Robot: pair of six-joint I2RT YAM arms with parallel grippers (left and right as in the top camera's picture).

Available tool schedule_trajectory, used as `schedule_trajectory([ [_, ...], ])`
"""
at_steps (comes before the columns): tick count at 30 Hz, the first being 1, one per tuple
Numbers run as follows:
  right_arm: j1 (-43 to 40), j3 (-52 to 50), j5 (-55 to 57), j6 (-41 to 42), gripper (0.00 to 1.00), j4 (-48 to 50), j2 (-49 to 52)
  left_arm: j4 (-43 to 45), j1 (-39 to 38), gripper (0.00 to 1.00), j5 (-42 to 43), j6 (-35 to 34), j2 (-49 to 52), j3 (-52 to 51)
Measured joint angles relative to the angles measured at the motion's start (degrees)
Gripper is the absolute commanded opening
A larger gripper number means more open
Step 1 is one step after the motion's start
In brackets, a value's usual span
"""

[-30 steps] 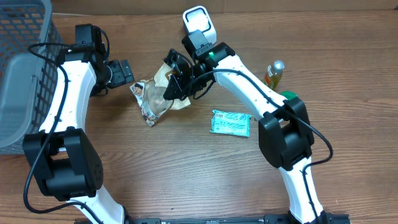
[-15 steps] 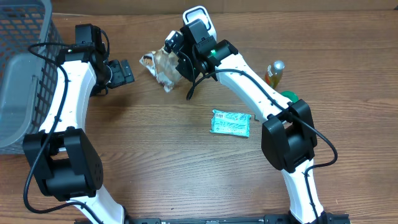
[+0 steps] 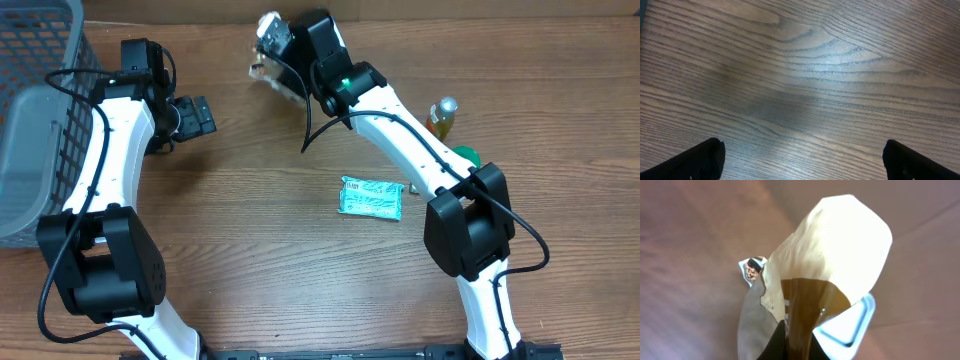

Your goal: Scan the item barcode

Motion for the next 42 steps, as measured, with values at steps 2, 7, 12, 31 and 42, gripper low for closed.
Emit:
schedule_trajectory([
  [2, 0.0, 0.0, 1.51, -1.99, 0.04, 2.75, -0.07, 0.0, 0.0, 1.0, 0.0, 0.0, 0.0, 0.0],
  [7, 0.0, 0.04, 2.12, -3.82, 0.04, -1.03, -0.76, -0.04, 0.0, 0.99, 0.02, 0.0, 0.0, 0.0],
  [12, -0.02, 0.0, 3.15, -2.21, 0.04, 3.1, -0.76, -0.02, 0.0, 1.0, 0.0, 0.0, 0.0, 0.0],
  [31, -0.35, 0.24, -22.49, 25.16, 0.04, -18.25, -4.11, -0.02, 0.0, 1.0, -0.15, 0.0, 0.0, 0.0],
  [42, -0.39, -5.55, -26.51, 39.69, 0.36, -36.0, -4.13, -0.02, 0.0, 1.0, -0.15, 0.0, 0.0, 0.0],
])
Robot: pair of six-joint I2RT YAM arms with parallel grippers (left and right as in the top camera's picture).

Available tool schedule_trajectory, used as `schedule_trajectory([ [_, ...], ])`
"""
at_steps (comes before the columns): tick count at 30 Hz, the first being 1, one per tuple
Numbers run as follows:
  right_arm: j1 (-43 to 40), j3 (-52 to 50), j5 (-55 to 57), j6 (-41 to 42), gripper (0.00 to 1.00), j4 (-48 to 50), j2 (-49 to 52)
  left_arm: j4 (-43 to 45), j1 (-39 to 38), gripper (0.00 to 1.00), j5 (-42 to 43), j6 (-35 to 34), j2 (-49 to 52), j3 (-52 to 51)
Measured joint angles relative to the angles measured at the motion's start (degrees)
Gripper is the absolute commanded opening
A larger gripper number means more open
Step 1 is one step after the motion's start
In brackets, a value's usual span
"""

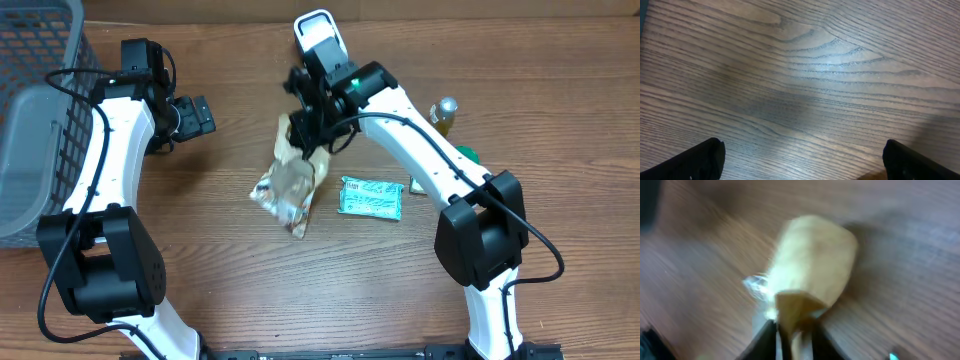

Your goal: Scan the item barcode

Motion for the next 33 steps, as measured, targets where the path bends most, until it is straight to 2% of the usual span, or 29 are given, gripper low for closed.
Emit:
schedule_trajectory([
  [4, 0.0, -4.96, -0.24, 0.85, 0.47, -0.44, 0.02, 0.0, 0.0, 1.0, -0.02, 0.0, 0.0, 0.0],
  [10, 0.0, -9.6, -0.22, 1.25, 0.49, 1.88, 0.02, 0.0, 0.0, 1.0, 0.0, 0.0, 0.0, 0.0],
  [13, 0.0, -12.2, -0.22, 1.36, 0.56, 3.8, 0.02, 0.0, 0.0, 1.0, 0.0, 0.0, 0.0, 0.0],
  [24, 0.0, -17.84, -0.24, 1.29, 0.65, 9.44, 0.02, 0.0, 0.0, 1.0, 0.0, 0.0, 0.0, 0.0],
  [27, 0.0, -17.84, -0.22, 1.18, 0.71, 9.46, 0.02, 1.95, 0.0, 1.0, 0.02, 0.02, 0.0, 0.0],
  [31, 0.0, -17.84, -0.11, 1.31, 0.75, 9.51, 0.02, 2.01, 0.02, 1.0, 6.69, -0.02, 0.0, 0.04],
  [32, 0.0, -17.84, -0.09, 1.31, 0.77, 9.53, 0.02, 0.92, 0.0, 0.95, 9.42, -0.02, 0.0, 0.04],
  [33, 0.0, -17.84, -0.02, 1.31, 0.78, 9.49, 0.02, -0.87, -0.04, 0.83, 13.16, -0.02, 0.0, 0.04],
])
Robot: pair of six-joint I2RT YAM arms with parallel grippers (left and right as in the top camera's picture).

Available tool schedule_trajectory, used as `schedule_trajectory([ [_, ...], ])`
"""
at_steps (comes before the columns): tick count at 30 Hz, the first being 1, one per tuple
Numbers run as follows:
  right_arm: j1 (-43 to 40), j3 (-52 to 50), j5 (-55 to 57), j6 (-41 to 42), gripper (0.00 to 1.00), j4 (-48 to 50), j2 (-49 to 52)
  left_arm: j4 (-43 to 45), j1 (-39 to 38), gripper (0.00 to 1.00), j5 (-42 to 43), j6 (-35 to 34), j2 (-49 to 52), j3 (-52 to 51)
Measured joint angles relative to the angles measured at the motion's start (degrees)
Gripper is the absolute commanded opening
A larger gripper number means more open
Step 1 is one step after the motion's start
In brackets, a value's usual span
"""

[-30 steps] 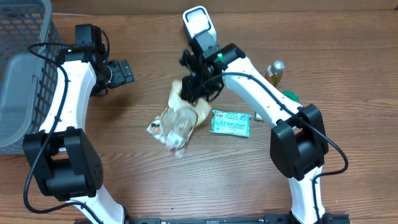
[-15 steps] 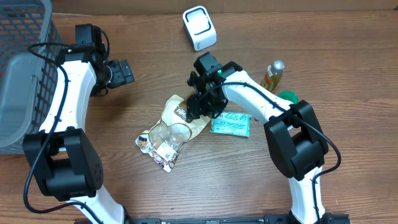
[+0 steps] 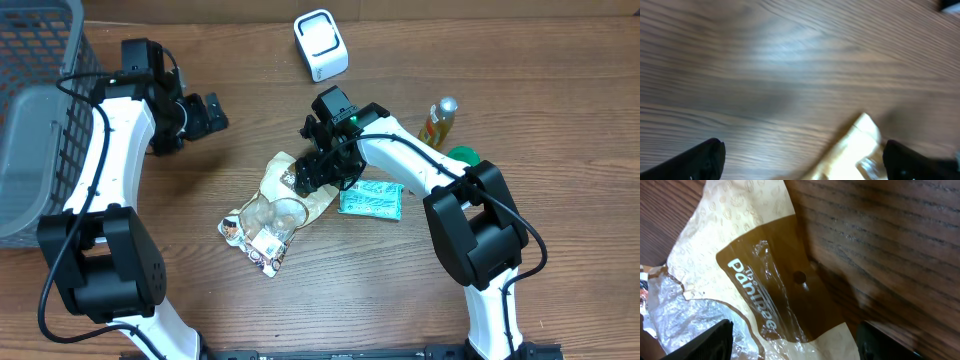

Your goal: Scan the item barcode

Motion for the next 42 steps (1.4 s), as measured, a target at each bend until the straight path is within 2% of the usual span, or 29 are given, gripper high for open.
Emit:
schedule_trajectory([
  [1, 0.02, 0.0, 0.02, -0.07, 0.78, -0.04, 0.0, -1.49, 0.0, 0.68, 1.44, -0.11, 0.0, 0.11],
  [3, 0.0, 0.0, 0.02, -0.04, 0.78, -0.31, 0.0, -6.19, -0.48, 0.16, 3.67, -0.37, 0.0, 0.07],
  [4, 0.0, 0.0, 0.0, -0.04, 0.78, -0.42, 0.0, -8.13, -0.74, 0.05, 4.42, -0.44, 0.0, -0.02],
  [12, 0.0, -0.26, -3.13, -0.04, 0.79, -0.11, 0.0, -14.1, -6.88, 0.04, 5.16, -0.02, 0.11, -4.63],
  [17, 0.0, -3.52, -8.17, -0.02, 0.79, 2.23, 0.0, -14.05, -10.58, 0.04, 1.95, 0.0, 0.11, -9.92],
  [24, -0.04, -8.31, -18.62, 0.0, 0.79, 8.26, -0.17, -12.2, -11.21, 0.04, -1.33, -0.02, 0.22, -15.3],
  [28, -0.07, -9.92, -21.7, -0.04, 0.78, 9.79, -0.33, -13.27, -11.21, 0.04, -1.79, -0.02, 0.22, -15.43],
  [33, -0.04, -10.4, -22.93, -0.02, 0.78, 10.29, -0.33, -18.99, -11.21, 0.04, -2.08, -0.02, 0.22, -13.84],
  [42, -0.07, -10.45, -22.91, -0.02, 0.78, 10.49, -0.33, -24.76, -11.21, 0.04, -12.41, -5.49, 0.22, -12.79],
])
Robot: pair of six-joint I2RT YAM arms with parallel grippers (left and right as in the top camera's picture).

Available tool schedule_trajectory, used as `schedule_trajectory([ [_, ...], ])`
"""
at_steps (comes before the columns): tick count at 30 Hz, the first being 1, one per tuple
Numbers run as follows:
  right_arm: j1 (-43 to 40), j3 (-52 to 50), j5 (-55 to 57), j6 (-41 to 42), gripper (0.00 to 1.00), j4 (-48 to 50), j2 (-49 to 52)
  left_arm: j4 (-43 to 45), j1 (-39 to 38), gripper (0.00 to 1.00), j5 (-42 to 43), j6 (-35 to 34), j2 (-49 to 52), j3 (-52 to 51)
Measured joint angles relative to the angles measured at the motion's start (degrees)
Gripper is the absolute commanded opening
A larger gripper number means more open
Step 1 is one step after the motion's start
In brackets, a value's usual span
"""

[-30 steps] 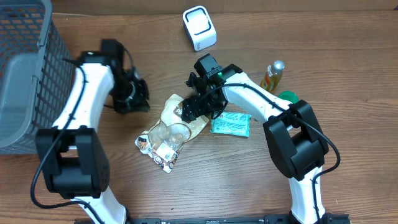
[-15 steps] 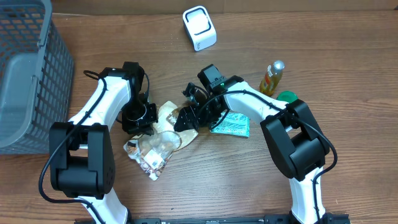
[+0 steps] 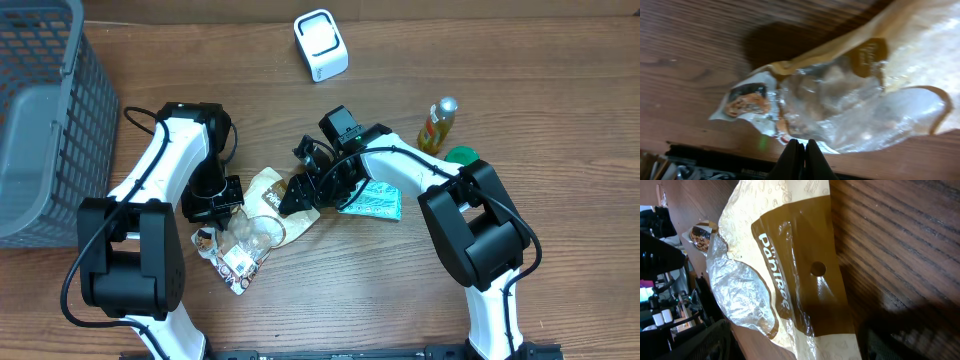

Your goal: Scan the item barcode

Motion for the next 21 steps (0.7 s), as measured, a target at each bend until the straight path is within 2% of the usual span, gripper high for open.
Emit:
schedule_trajectory([
  [9, 0.0, 0.0, 0.52, 0.22, 0.78, 0.15, -0.02, -1.25, 0.0, 0.04, -2.29, -1.18, 0.0, -2.47],
  [15, 0.0, 0.0, 0.68, 0.2, 0.78, 0.24, -0.02, 6.36, 0.0, 0.04, -2.38, -1.2, 0.11, -8.61],
  [21, 0.02, 0.0, 0.66, 0.17, 0.78, -0.7, -0.07, 13.03, 0.0, 0.04, 1.57, -1.14, 0.07, -10.43],
])
